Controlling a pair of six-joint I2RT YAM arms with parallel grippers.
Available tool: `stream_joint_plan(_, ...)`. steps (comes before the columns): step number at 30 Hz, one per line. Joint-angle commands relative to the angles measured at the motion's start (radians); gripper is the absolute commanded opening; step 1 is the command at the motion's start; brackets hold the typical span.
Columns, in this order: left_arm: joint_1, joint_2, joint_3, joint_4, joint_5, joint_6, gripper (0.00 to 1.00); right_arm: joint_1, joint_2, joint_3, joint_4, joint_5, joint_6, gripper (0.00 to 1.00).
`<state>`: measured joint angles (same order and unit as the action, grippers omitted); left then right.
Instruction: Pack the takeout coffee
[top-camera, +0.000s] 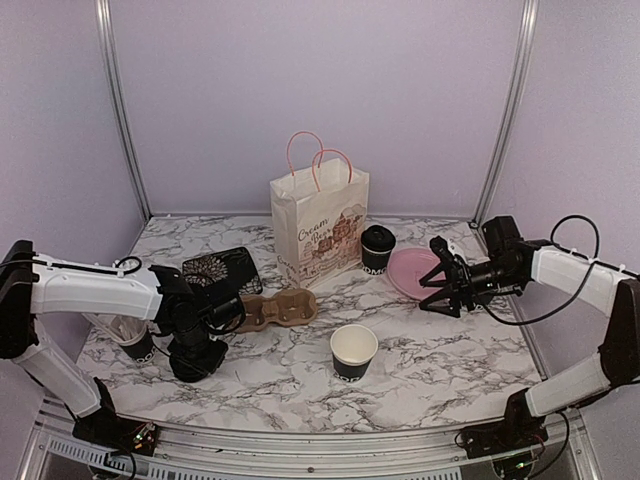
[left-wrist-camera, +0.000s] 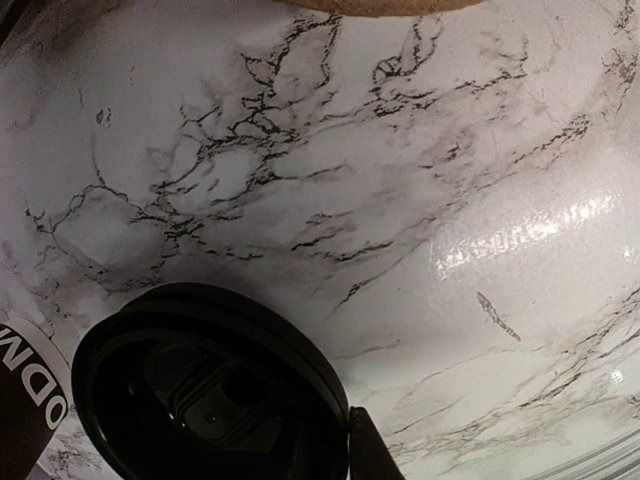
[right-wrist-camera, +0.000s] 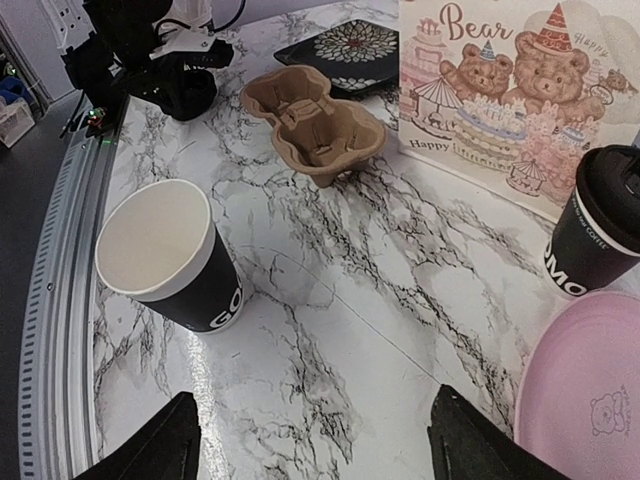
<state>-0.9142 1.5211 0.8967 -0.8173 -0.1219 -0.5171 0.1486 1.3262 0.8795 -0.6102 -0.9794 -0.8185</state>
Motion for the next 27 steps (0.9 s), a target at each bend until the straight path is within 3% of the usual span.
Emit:
stream_joint_plan(1,0.005,-0.013,0.038,-0.035,0.036,-0.006,0.13,0.013,0.007,0.033,-0.029,-0.016,-0.022,0.76)
stream_joint_plan(11,0.002,-0.036,0.116,-0.056,0.075,0.016,0.08,0.016,0.012,0.038,-0.045,-0.021,-0.034,0.75)
stream_joint_plan(18,-0.050,-0.026,0.365,-0.021,0.207,0.102,0.07,0.016,0.015,0.136,-0.106,-0.042,-0.009,0.73)
stream_joint_plan(22,-0.059,-0.002,0.536,0.073,0.335,0.157,0.05,0.016,0.001,0.243,-0.076,-0.059,0.096,0.74)
stream_joint_plan(27,-0.060,0.045,0.715,0.269,0.457,0.186,0.05,0.016,-0.012,0.328,0.127,-0.075,0.386,0.80)
